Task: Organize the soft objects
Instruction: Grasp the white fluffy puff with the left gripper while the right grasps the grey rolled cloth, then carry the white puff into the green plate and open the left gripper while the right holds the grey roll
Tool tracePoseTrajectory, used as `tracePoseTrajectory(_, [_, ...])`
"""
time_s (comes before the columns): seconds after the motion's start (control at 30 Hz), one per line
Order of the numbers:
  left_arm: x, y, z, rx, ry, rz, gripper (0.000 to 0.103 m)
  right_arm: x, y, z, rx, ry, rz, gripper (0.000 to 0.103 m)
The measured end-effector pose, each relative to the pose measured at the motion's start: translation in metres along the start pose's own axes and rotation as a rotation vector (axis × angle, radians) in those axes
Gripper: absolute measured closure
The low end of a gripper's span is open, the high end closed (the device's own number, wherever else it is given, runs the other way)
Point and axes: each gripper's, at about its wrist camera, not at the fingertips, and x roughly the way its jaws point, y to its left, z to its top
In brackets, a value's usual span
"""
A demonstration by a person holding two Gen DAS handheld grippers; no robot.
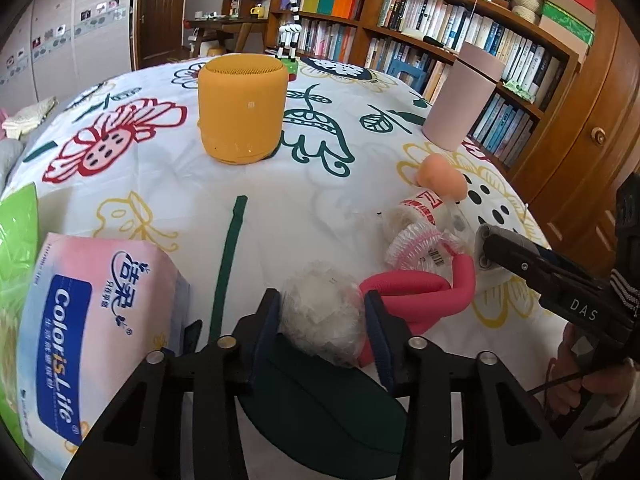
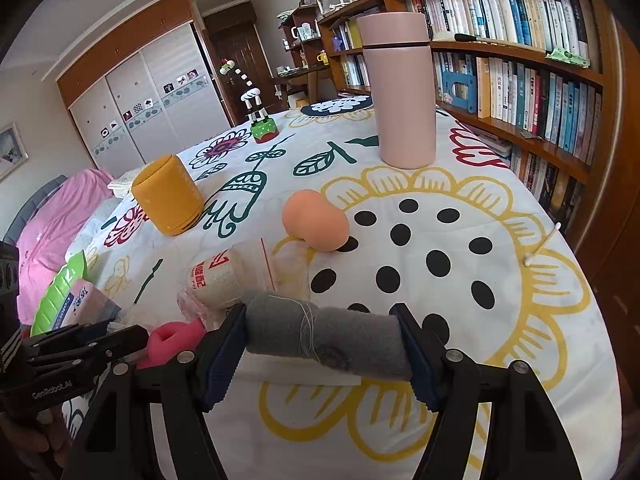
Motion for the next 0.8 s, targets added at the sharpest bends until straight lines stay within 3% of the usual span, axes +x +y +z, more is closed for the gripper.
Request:
tracePoseTrajectory(0.17, [-0.002, -0.002, -0.002, 0.0, -0.002, -0.006, 0.073, -0.004, 0.002, 0.0, -0.001, -0.013, 0.004, 0.029])
tracePoseTrajectory(0.8, [-0.044, 0.011, 0.002, -0.023, -0.112, 0.034, 0.073, -0.019, 0.02, 0.008, -0.025, -0.066, 0.009, 0.029])
